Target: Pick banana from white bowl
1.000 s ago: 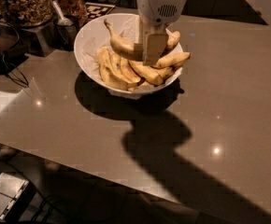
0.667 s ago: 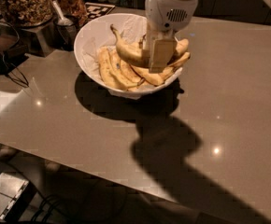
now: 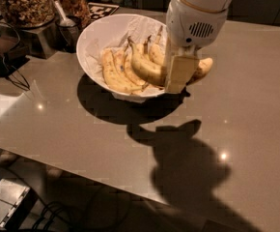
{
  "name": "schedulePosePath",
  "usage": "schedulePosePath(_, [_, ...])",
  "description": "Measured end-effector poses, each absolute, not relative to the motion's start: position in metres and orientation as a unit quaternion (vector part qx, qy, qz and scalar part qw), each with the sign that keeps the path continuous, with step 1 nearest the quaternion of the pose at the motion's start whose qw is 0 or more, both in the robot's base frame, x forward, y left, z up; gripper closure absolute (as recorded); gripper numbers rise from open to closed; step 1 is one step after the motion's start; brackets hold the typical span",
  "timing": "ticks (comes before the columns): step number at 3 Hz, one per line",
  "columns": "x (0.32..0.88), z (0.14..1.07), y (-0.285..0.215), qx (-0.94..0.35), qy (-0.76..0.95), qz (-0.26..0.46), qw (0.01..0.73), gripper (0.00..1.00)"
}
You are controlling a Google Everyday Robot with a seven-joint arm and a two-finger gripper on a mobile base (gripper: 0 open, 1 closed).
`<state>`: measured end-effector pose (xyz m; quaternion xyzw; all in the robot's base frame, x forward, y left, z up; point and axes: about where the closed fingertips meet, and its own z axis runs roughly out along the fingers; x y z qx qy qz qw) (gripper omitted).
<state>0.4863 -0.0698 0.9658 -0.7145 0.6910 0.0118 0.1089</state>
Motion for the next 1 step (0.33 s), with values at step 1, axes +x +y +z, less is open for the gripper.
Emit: schedulePosePath(1, [0.4901, 0.9684, -0.0670, -0.714, 0.690, 0.008, 0.120, 1.00])
